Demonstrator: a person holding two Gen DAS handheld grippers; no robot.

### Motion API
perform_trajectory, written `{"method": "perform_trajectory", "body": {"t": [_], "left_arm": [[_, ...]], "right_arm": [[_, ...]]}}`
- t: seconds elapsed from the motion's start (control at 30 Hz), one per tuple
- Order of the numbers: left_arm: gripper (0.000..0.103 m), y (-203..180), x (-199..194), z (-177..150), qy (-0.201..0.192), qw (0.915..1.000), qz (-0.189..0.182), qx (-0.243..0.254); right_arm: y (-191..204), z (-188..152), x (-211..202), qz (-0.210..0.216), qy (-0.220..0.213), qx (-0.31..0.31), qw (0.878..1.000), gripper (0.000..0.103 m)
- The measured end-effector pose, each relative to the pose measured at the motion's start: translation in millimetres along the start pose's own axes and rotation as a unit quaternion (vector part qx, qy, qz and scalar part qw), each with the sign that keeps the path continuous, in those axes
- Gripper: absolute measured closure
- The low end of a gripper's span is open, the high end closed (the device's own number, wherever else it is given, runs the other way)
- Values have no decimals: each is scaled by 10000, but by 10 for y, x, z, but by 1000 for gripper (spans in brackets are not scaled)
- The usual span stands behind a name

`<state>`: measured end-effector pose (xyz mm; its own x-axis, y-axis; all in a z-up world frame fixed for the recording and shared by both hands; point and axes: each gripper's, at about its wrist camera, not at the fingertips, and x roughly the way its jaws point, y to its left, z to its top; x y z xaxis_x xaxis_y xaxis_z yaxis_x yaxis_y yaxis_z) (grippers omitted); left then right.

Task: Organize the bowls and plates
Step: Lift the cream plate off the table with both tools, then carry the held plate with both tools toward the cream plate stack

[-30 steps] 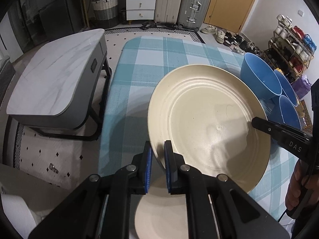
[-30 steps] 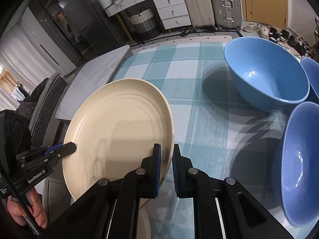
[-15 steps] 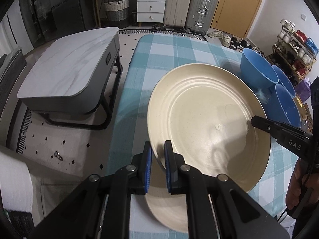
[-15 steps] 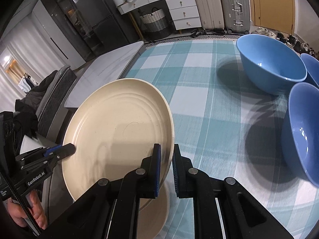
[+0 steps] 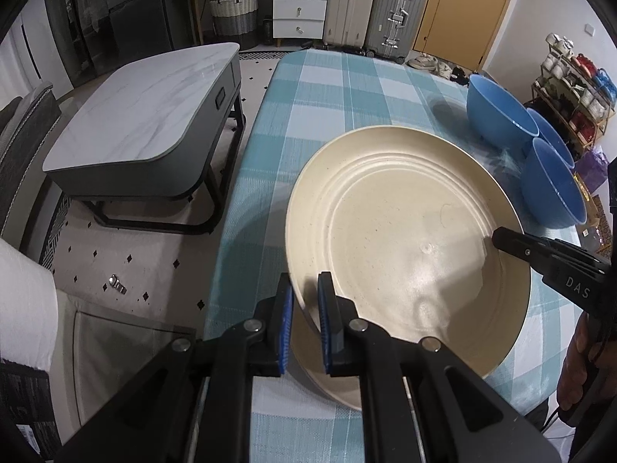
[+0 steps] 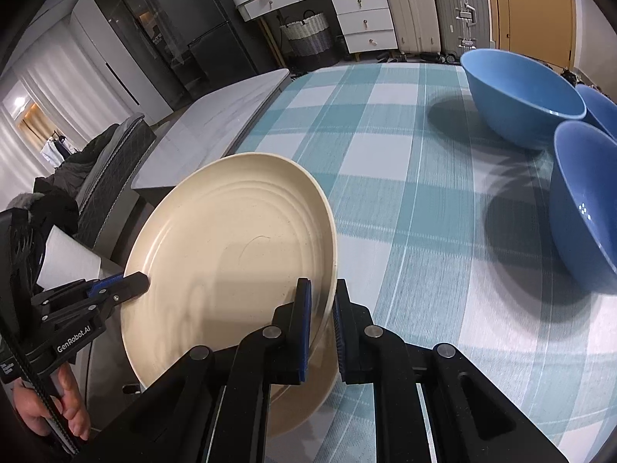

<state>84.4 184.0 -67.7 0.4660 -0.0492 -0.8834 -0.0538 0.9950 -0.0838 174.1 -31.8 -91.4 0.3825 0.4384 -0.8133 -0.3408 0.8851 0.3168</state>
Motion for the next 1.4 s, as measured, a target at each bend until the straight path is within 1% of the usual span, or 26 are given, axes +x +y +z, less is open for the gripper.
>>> {"method": "perform_trajectory", "body": {"t": [0.3, 0.6, 0.7, 0.77, 0.83, 1.13, 1.4], "left_arm": [[92, 33, 39, -243, 109, 9999, 34, -9], [89, 31, 195, -391, 284, 9996, 45, 46], [89, -47, 191, -443, 188, 9990, 289, 271], [88, -68, 190, -466, 139, 9985, 381, 361], [88, -65, 198, -469, 153, 9987, 348, 343], [88, -91, 219, -475, 108, 9974, 495, 513], [86, -129, 244, -481, 86, 9965, 570, 599]], "right_arm": [[42, -200, 24, -48, 35, -89, 9999, 92], [71, -334, 51, -101, 56, -109, 9999, 92], [125, -362, 36, -276, -30, -302, 9992, 92], [150, -374, 24, -351, -81, -378, 9986, 92], [141, -373, 20, -358, -83, -354, 9987, 92], [222, -372, -43, -553, -203, -616, 9964, 92], [251, -362, -19, -666, -135, -725, 9951, 92]]}}
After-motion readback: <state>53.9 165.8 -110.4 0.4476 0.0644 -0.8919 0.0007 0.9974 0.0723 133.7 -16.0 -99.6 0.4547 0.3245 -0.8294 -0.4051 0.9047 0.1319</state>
